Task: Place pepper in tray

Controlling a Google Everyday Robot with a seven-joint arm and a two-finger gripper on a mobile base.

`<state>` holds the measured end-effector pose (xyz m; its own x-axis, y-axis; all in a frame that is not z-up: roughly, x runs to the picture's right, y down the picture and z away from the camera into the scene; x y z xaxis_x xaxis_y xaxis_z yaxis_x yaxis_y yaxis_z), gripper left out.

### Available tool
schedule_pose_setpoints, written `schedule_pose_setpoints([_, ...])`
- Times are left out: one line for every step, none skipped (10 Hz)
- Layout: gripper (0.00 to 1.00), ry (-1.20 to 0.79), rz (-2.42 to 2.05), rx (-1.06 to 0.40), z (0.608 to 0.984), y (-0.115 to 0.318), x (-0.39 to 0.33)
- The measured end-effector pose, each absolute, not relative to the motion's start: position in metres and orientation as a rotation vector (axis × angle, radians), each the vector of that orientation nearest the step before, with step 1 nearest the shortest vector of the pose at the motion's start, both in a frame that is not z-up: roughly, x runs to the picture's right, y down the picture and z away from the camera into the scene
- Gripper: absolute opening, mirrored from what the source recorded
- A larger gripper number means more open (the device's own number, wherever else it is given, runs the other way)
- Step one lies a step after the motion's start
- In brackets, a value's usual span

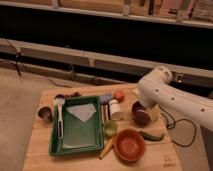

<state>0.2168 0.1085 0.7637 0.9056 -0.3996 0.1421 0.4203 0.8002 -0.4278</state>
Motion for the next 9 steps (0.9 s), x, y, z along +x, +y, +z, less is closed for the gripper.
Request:
schedule_pose_setpoints([1.0,-0.053,-0.44,-0.467,0.773,0.117,0.22])
schedule_pose_setpoints([1.0,-0.063,-0.442,-0.465,0.779,0.12,0.22])
schedule_pose_setpoints([1.0,-0.071,-0.448,-0.464,0.782,0.12,0.217])
schedule_pose_setpoints([1.0,-0.076,-0.449,-0.464,0.782,0.119,0.216])
schedule_pose_setpoints([1.0,-0.084,-0.444,-0.466,0.781,0.119,0.215])
schedule_pose_setpoints([1.0,-0.089,-0.443,-0.471,0.785,0.123,0.214])
schedule_pose_setpoints([0.95,-0.097,-0.446,-0.471,0.792,0.129,0.209])
schedule_pose_setpoints([0.85,-0.096,-0.448,-0.465,0.796,0.133,0.208])
schedule_pose_setpoints([0.81,-0.093,-0.447,-0.457,0.795,0.136,0.209])
